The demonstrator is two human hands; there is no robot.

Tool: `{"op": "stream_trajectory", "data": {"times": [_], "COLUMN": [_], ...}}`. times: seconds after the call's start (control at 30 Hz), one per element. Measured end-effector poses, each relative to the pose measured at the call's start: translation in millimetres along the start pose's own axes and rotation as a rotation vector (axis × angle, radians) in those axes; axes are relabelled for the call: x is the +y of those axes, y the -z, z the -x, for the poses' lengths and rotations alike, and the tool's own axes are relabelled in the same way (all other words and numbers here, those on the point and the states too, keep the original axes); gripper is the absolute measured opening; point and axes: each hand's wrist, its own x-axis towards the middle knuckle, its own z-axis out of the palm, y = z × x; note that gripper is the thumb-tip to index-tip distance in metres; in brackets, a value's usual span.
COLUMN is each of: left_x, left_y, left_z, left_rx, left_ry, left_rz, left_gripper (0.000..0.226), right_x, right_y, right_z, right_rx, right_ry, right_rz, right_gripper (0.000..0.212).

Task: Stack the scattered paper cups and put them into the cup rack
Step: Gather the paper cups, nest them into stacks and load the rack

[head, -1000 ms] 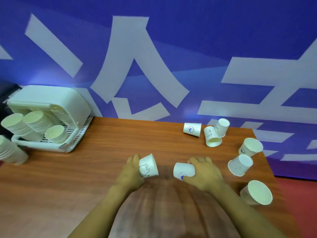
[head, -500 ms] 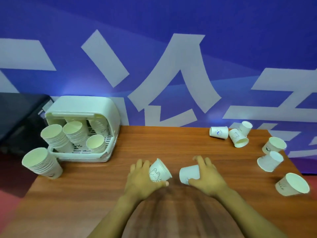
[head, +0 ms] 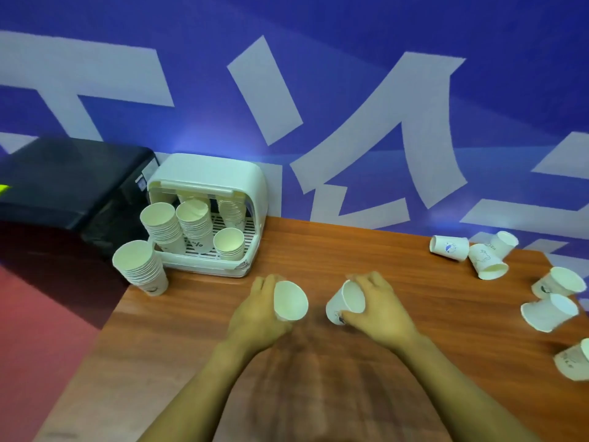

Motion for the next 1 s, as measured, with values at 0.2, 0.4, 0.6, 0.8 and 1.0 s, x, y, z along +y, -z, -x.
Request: {"op": "stream_trajectory", "data": {"times": [0.2, 0.4, 0.6, 0.8, 1.0], "left_x": [-6.4, -28.1, -38.5, -54.6, -85.2], "left_y": [27.9, 18.0, 48.0, 109.4, 160.0], "left_z": [-2.6, 7.5, -32.6, -68.9, -103.6], "left_rx": [0.066, -0.025, -0.029, 0.074, 0.164], "left_ry": [0.088, 0.147, 0.030, -0.055, -0.105], "left_rz": [-0.101, -0.078, -0.018, -0.019, -0.053], "left_gripper": [0.069, 0.071, 0.076, 0.081, 0.078], "right_x": [-25.4, -31.5, -43.2, -78.8, -113.1], "right_y": [-22.1, -51.1, -38.1, -32.3, -66.7], "right_z": [-15.4, -16.6, -37.2, -66.7, -84.7], "right_rx": [0.017, -0.041, -0.011, 0.079, 0.025], "right_ry": [-0.009, -0.098, -0.107, -0.138, -0.146], "right_rz": [-0.087, -0.143, -0.079, -0.088, -0.093], "right_gripper": [0.072, 0.058, 0.063, 0.072, 0.067]}}
